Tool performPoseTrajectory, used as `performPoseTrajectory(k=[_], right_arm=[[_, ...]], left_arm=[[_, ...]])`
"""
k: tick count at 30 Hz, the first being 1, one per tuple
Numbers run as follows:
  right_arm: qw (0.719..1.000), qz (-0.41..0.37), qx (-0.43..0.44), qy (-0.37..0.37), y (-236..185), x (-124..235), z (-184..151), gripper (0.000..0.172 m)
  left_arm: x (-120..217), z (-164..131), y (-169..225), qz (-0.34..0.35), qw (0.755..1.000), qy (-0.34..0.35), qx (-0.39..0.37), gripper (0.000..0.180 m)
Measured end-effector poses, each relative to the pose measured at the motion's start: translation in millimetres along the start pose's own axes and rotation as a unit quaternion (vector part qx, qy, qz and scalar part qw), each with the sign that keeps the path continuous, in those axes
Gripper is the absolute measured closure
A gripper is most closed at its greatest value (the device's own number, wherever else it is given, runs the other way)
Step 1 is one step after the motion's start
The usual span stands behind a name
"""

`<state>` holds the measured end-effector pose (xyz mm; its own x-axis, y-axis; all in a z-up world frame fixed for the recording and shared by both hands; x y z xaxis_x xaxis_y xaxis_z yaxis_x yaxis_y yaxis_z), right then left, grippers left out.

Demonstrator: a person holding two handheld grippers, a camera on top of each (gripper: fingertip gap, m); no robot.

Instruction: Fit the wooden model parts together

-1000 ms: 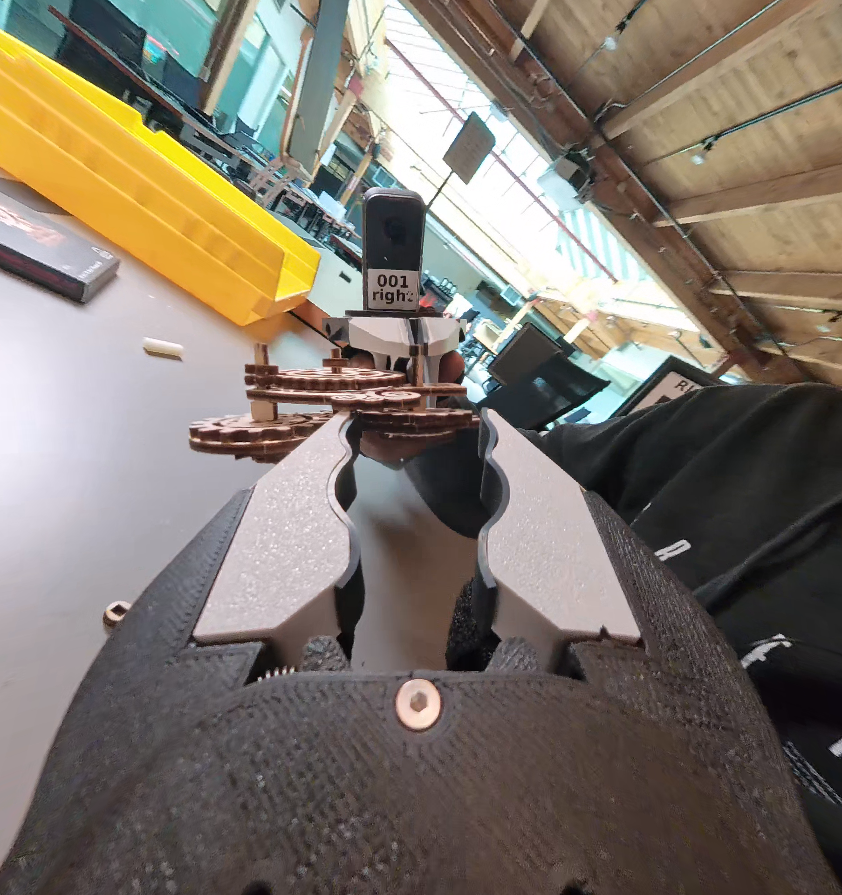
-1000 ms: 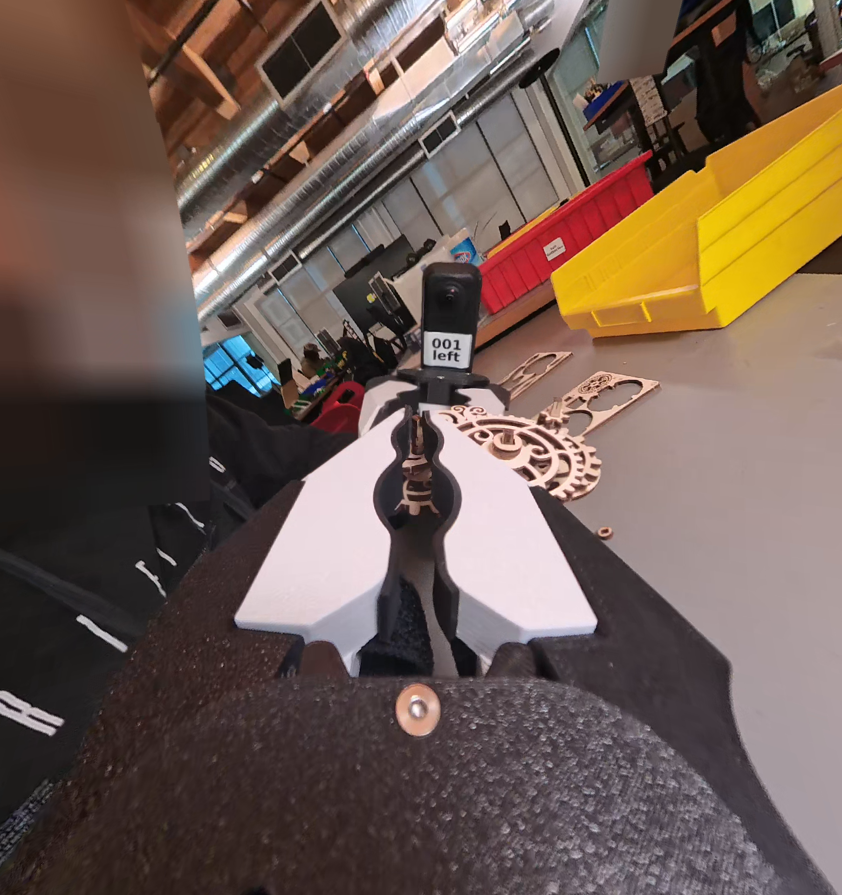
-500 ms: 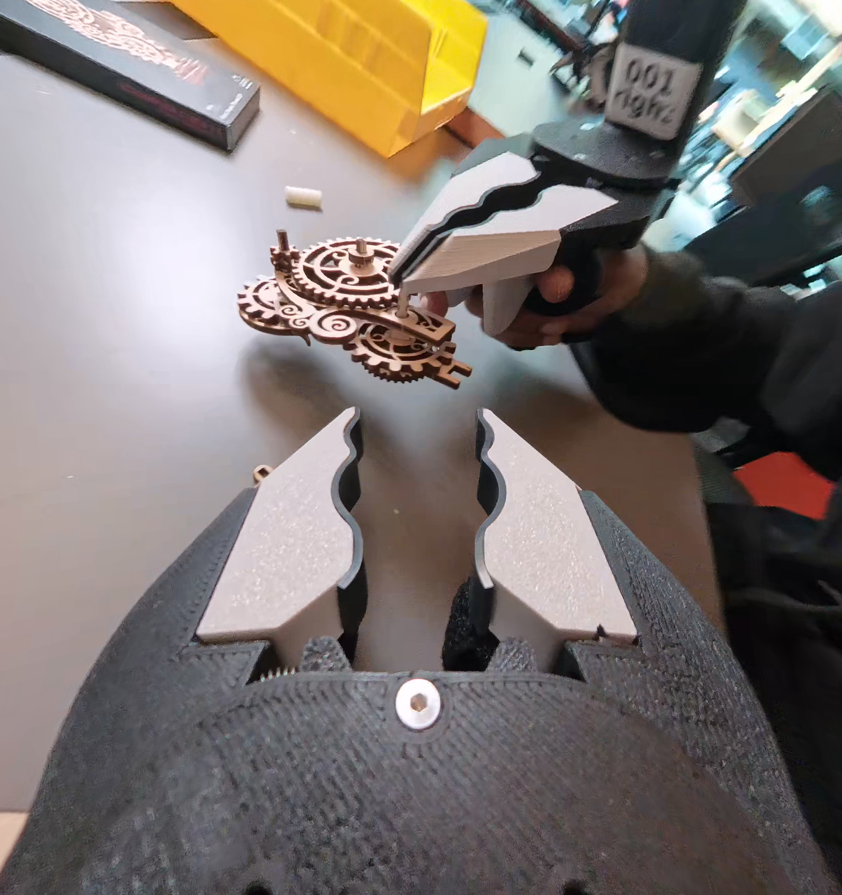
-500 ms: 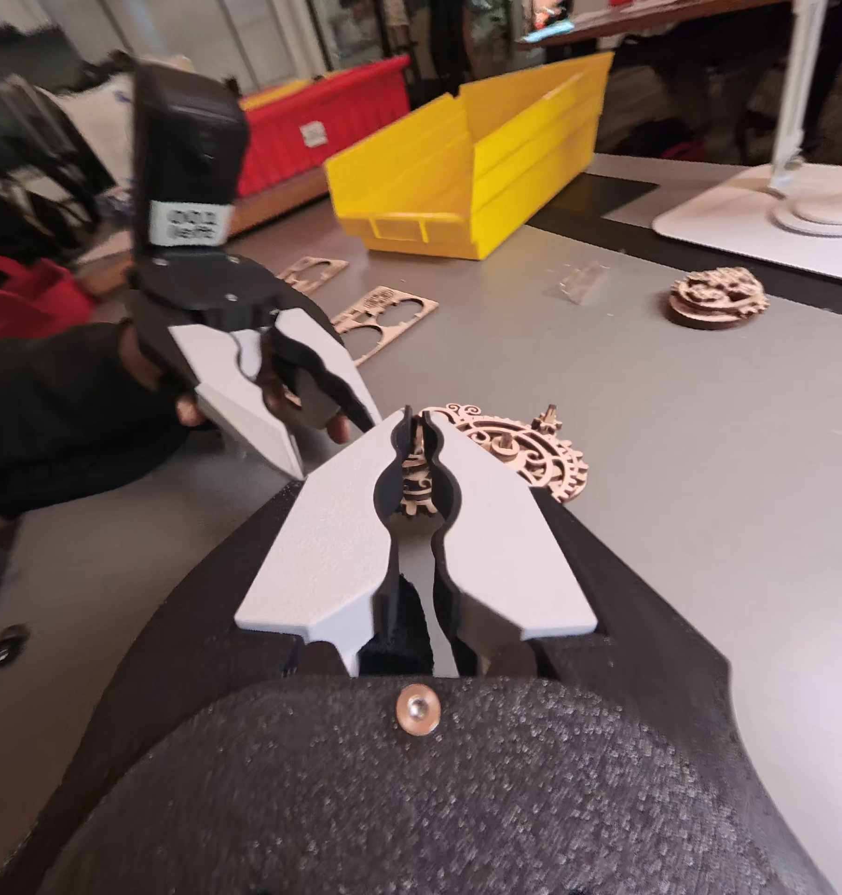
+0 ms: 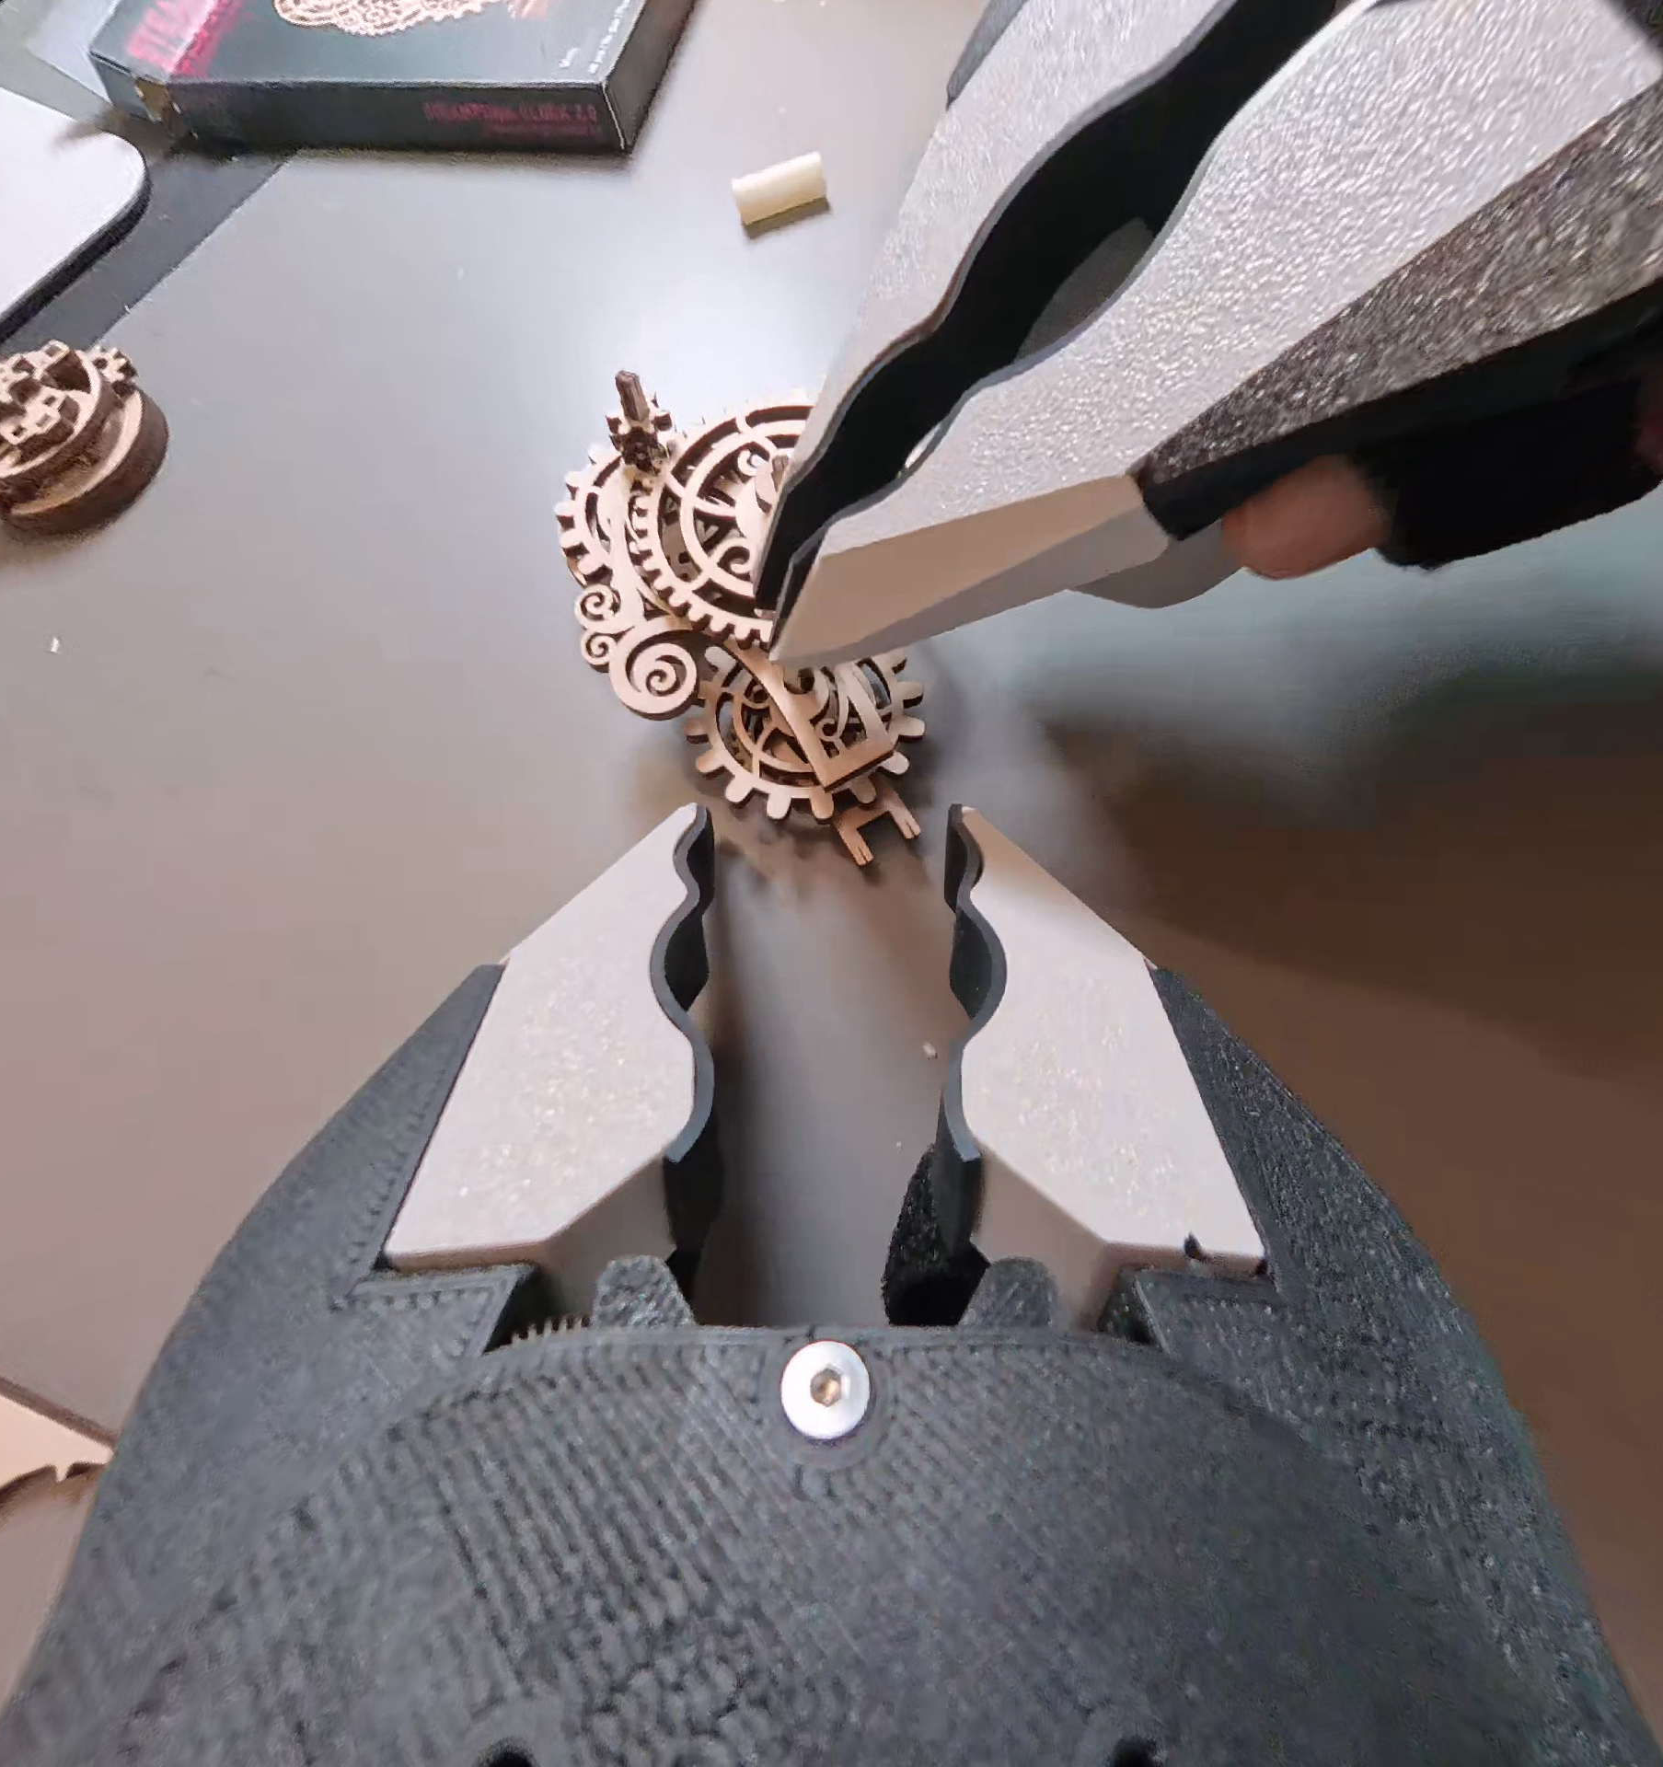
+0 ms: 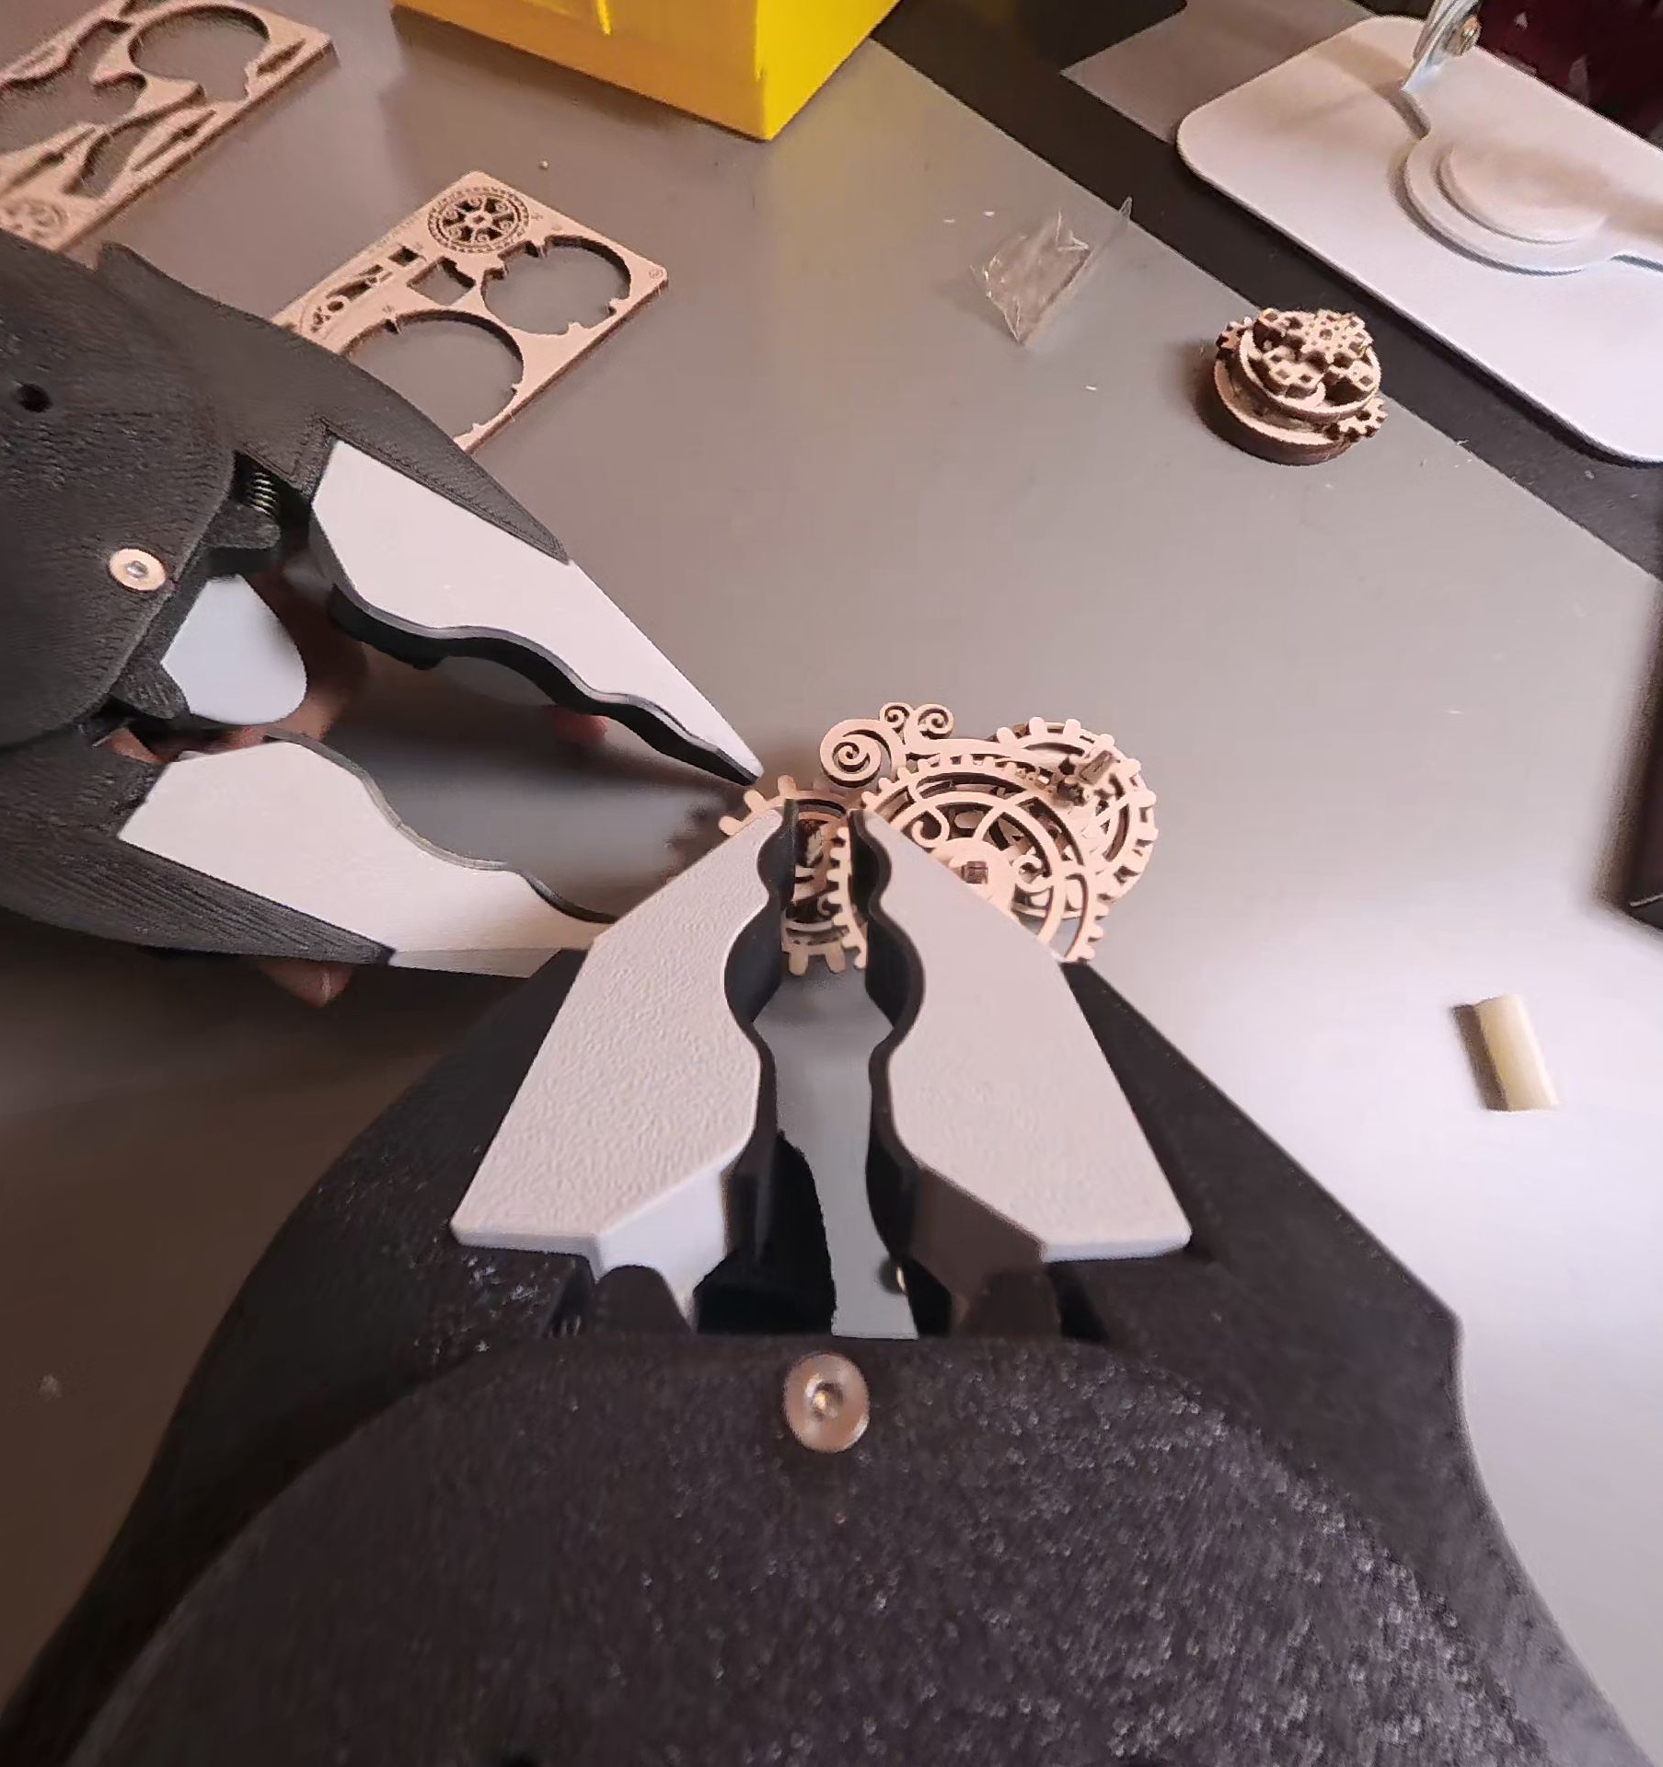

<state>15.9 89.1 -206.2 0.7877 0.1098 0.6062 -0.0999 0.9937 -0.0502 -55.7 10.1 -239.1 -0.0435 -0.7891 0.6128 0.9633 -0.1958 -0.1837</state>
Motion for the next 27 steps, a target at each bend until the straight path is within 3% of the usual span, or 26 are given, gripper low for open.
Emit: performPoseTrajectory(k=[7, 10, 17, 22, 27], right_arm=[[0.998, 0.011, 0.032, -0.053, -0.6, 13.4, 9.7, 0.158], [0.996, 0.009, 0.041, -0.078, -4.3, 9.6, 9.1, 0.154], [0.992, 0.007, 0.032, -0.120, 0.1, 0.6, 18.6, 0.156], [0.988, 0.003, 0.027, -0.152, 3.0, -4.5, 22.9, 0.168], [0.981, 0.034, 0.044, -0.186, 3.5, -5.8, 26.7, 0.170]], left_arm=[[-0.8, 1.4, 1.6, 0.008, 1.000, -0.002, -0.013, 0.146], [0.1, 0.3, -1.0, 0.014, 1.000, -0.006, -0.025, 0.166], [0.4, -0.2, -2.3, 0.002, 0.999, -0.003, -0.035, 0.166], [0.4, -0.1, -2.7, -0.002, 0.999, -0.002, -0.040, 0.166], [0.9, -0.9, -3.8, -0.010, 0.998, 0.000, -0.056, 0.167]])
Point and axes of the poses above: each gripper's, where its closed fingertips meet, x back along the fingers, z out of its top, y = z × x across the jaws, the point moved 8 cm from there along x, back along the fingers, and after that the axes turned 8 degrees about z, right-handed, at the moved point
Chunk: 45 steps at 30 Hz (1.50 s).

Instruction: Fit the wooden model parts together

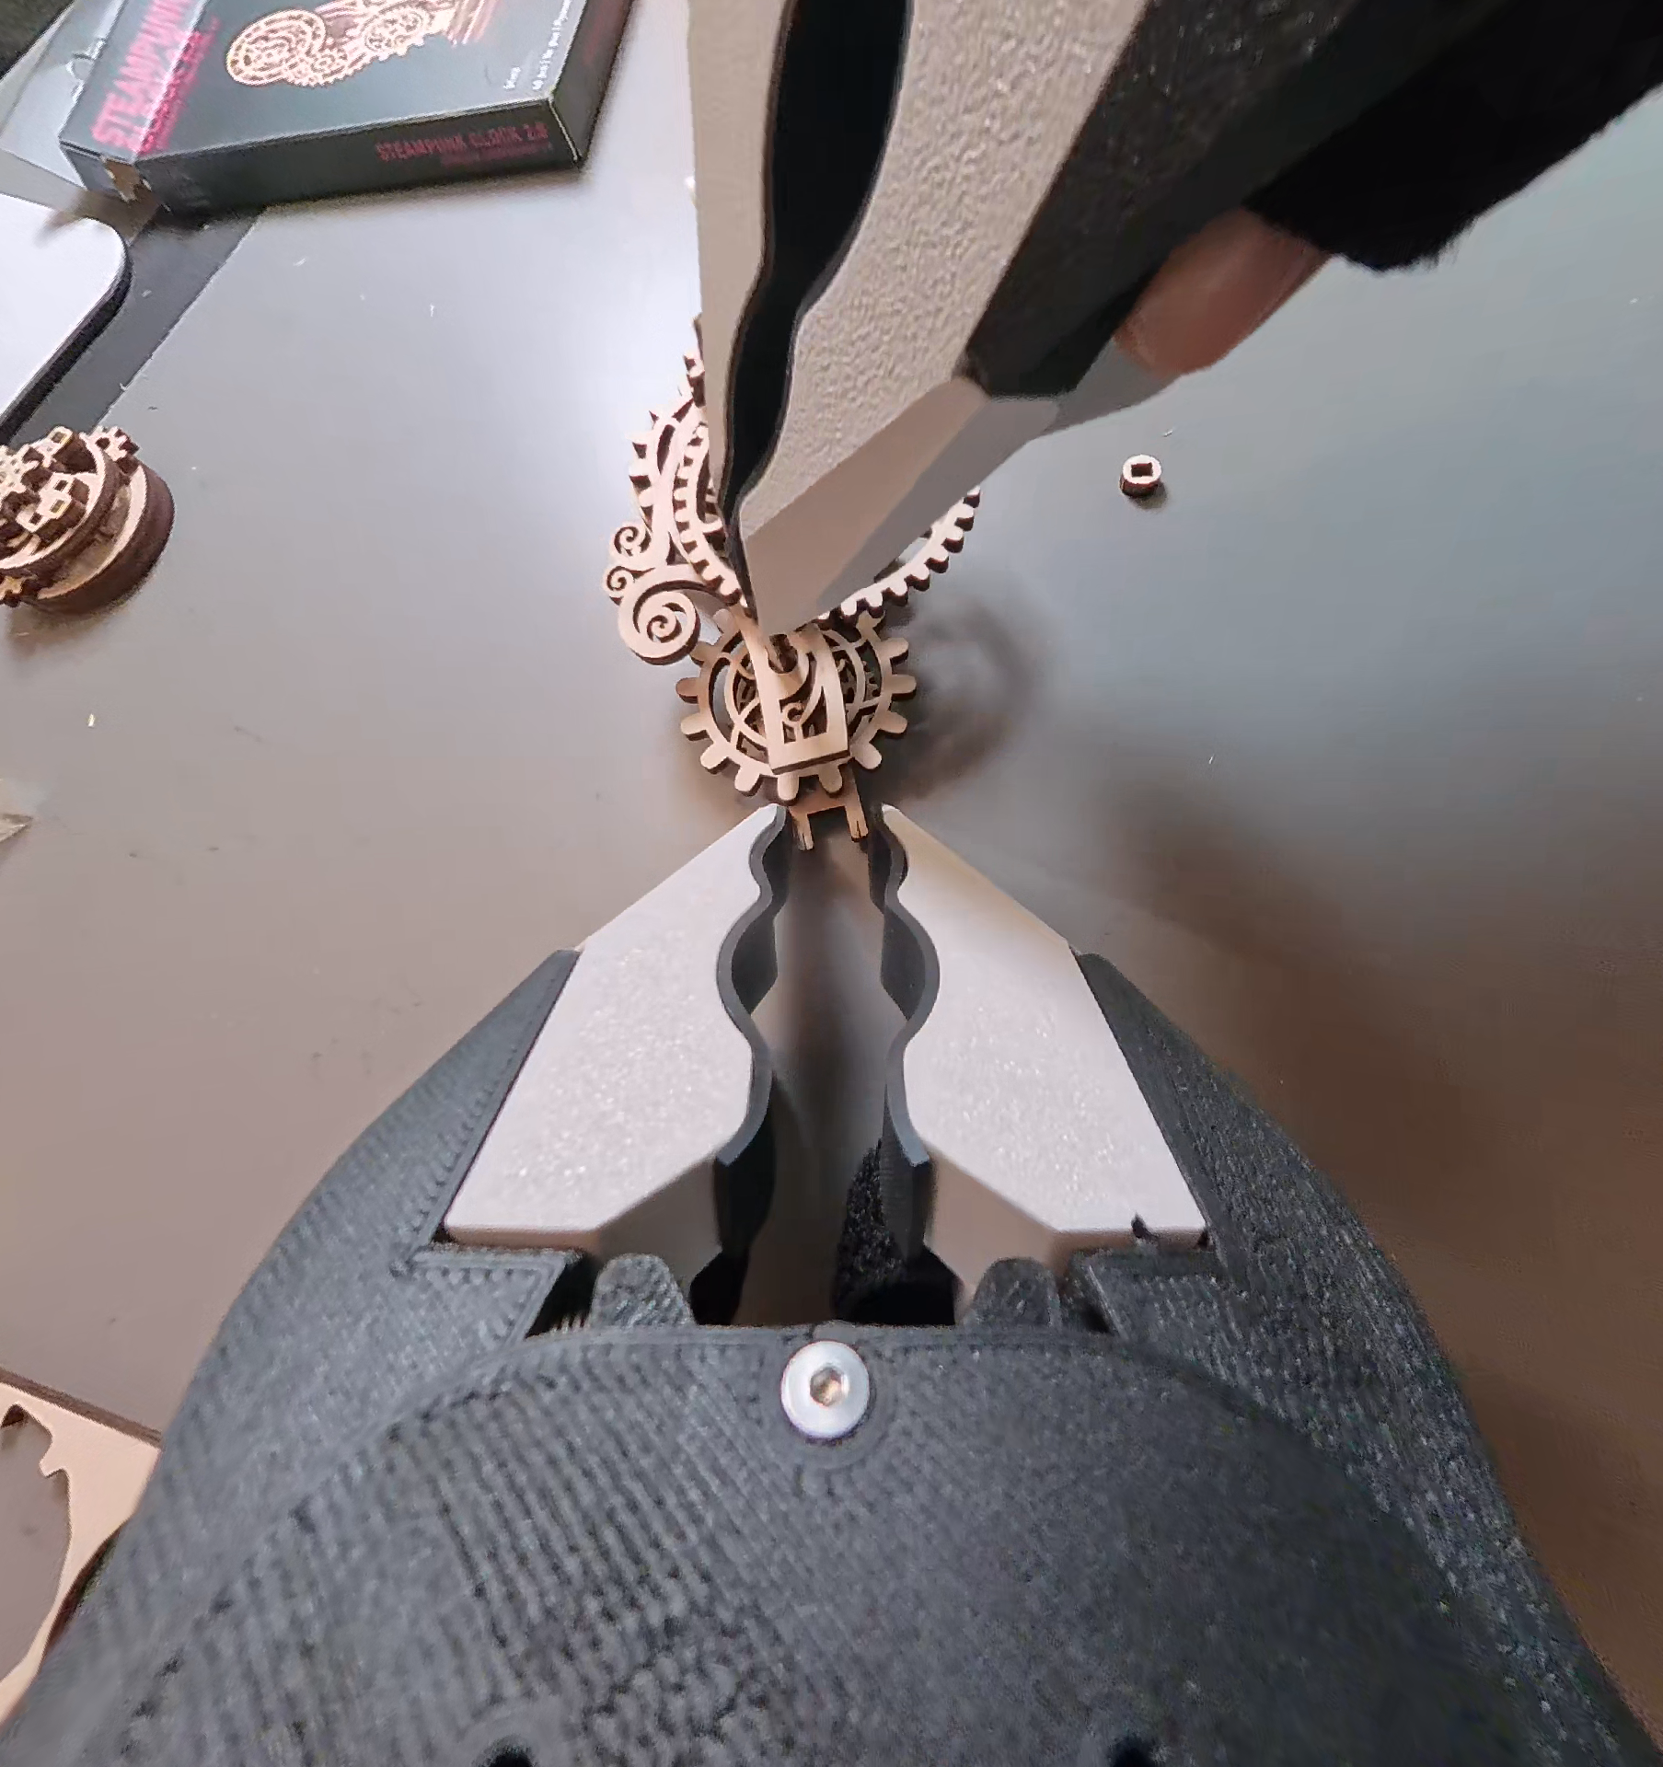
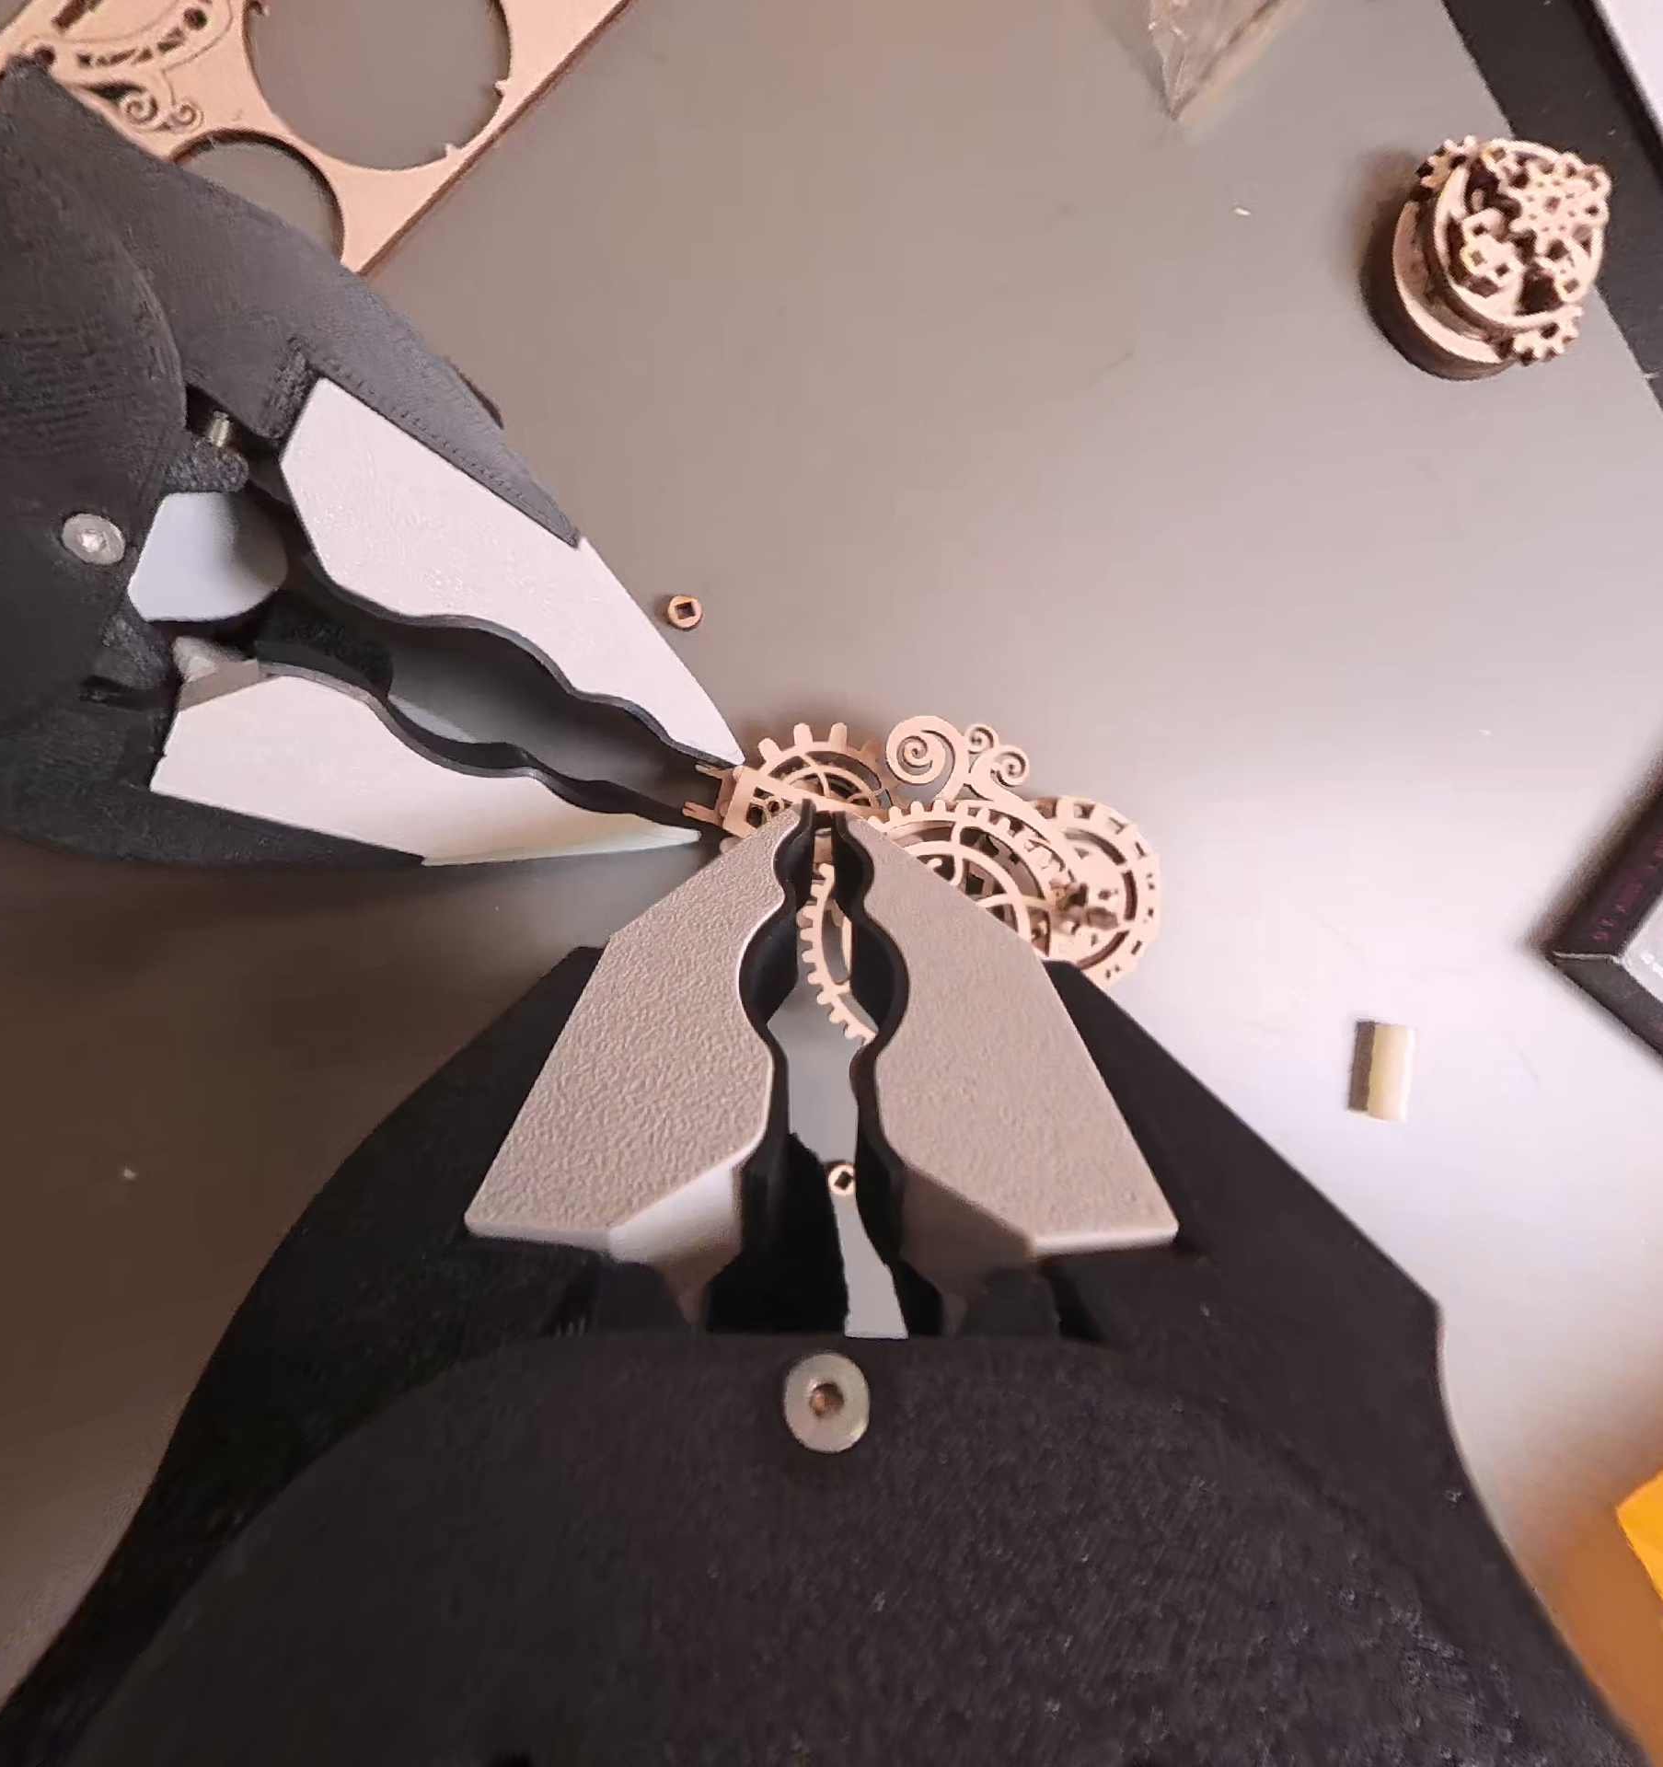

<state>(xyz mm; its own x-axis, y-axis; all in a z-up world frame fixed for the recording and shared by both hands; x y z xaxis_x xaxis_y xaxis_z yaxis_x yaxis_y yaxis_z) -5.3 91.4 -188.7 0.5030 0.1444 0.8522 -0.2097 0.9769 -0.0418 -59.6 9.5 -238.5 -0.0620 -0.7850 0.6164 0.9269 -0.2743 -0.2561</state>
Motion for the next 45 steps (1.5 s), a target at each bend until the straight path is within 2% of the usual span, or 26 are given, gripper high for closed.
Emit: performPoseTrajectory(k=[5, 8, 11, 14, 16, 18, 21, 23, 28, 32, 35, 41, 45], right_arm=[[0.986, 0.082, 0.133, -0.049, 4.3, 0.8, 5.3, 0.171], [0.961, 0.135, 0.230, -0.077, 6.0, 2.1, 7.4, 0.172], [0.941, 0.182, 0.271, -0.093, 7.7, 2.8, 11.4, 0.172], [0.919, 0.192, 0.321, -0.122, 7.8, 2.0, 12.3, 0.172], [0.914, 0.194, 0.331, -0.131, 7.1, 2.7, 15.1, 0.172], [0.923, 0.177, 0.315, -0.131, 8.3, 4.5, 19.9, 0.172], [0.937, 0.186, 0.263, -0.137, 0.5, 6.6, 18.4, 0.153], [0.946, 0.149, 0.248, -0.148, 0.3, 4.4, 14.5, 0.153], [0.962, 0.119, 0.201, -0.142, -3.1, -4.7, 11.2, 0.165], [0.964, 0.125, 0.182, -0.146, 0.0, -7.7, 11.4, 0.169], [0.956, 0.135, 0.216, -0.146, 0.3, -7.1, 11.1, 0.170], [0.920, 0.159, 0.328, -0.144, -1.0, -5.7, 9.9, 0.170], [0.902, 0.165, 0.364, -0.164, -2.6, -6.3, 12.2, 0.170]], left_arm=[[2.9, -2.8, -1.9, -0.020, 0.999, 0.008, -0.031, 0.166], [4.5, -4.0, -2.3, -0.037, 0.998, 0.016, -0.053, 0.166], [5.7, -5.4, -3.5, -0.052, 0.996, 0.022, -0.067, 0.166], [6.6, -6.5, -4.4, -0.067, 0.994, 0.032, -0.074, 0.166], [7.0, -7.0, -5.8, -0.070, 0.994, 0.038, -0.078, 0.166], [7.0, -7.4, -6.8, -0.073, 0.994, 0.039, -0.071, 0.166], [7.2, -7.7, -6.6, -0.074, 0.994, 0.040, -0.065, 0.166], [6.5, -8.4, -6.4, -0.073, 0.994, 0.039, -0.066, 0.166], [5.6, -7.4, -7.5, -0.075, 0.995, 0.039, -0.051, 0.161], [4.5, -7.8, -7.2, -0.071, 0.996, 0.034, -0.052, 0.161], [4.0, -7.4, -6.9, -0.071, 0.995, 0.033, -0.054, 0.165], [4.1, -7.6, -8.2, -0.082, 0.994, 0.036, -0.060, 0.167], [4.1, -7.5, -8.3, -0.085, 0.994, 0.037, -0.060, 0.167]])
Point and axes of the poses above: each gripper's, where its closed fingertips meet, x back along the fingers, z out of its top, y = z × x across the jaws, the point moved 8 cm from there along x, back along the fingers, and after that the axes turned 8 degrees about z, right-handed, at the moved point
